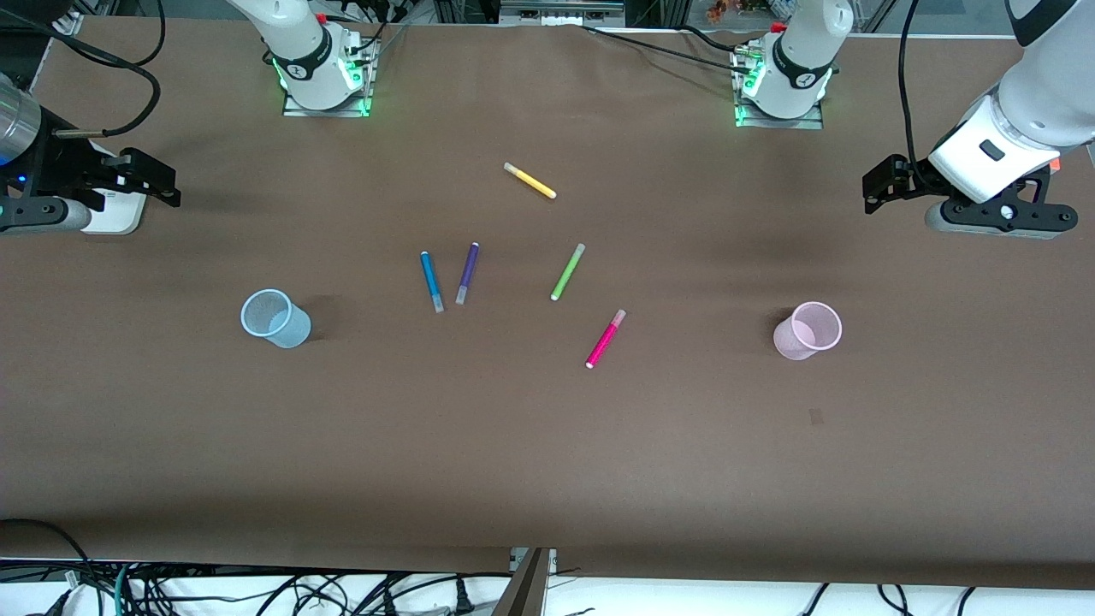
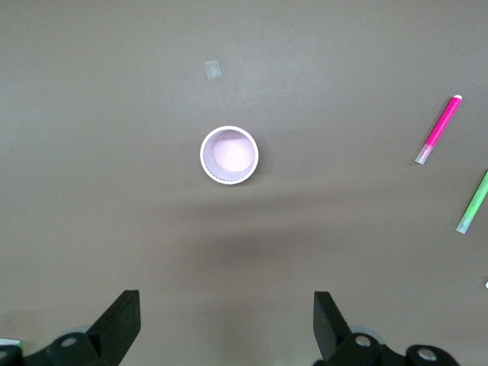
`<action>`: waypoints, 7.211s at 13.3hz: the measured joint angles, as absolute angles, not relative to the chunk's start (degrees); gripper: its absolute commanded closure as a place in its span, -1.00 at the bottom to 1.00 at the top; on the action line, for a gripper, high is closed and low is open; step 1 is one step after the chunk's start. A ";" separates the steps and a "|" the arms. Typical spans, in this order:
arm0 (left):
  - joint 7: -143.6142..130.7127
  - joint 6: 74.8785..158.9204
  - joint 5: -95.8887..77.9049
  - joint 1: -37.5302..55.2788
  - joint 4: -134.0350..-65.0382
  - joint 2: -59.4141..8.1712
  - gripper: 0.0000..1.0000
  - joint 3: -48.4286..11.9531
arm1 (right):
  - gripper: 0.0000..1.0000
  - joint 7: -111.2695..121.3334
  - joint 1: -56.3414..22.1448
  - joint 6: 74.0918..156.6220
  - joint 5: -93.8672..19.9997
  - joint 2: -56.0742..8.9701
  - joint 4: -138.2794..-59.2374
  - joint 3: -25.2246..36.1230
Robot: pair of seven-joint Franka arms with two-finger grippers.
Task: Place pink and blue markers in matching cups
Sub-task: 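Move the right gripper toward the blue marker, then lower the right gripper and grasp the blue marker, then lift the blue marker with the right gripper while the left gripper reaches the pink marker, then hold the blue marker over the blue cup while the left gripper grasps pink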
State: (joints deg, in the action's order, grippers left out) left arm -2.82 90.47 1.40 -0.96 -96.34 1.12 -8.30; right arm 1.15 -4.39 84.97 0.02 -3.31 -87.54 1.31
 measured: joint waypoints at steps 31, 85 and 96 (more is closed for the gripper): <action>-2.82 90.47 1.39 -1.21 -96.21 1.09 -1.00 -8.30 | -1.00 -12.91 -28.05 131.76 0.11 -33.43 -106.90 -0.53; -15.73 136.80 13.27 15.33 -92.40 -43.92 -0.75 -19.13 | 1.00 111.78 5.63 96.88 -38.30 -30.57 -93.16 2.51; -16.67 136.72 13.46 23.66 -88.78 -47.10 1.00 -11.78 | -1.00 113.78 8.69 96.03 -39.60 -30.49 -95.28 2.53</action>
State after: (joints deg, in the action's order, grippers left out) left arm -16.67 136.72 13.46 23.66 -88.78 -47.10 -11.78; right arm 113.78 8.69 96.03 -39.60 -30.49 -95.28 2.53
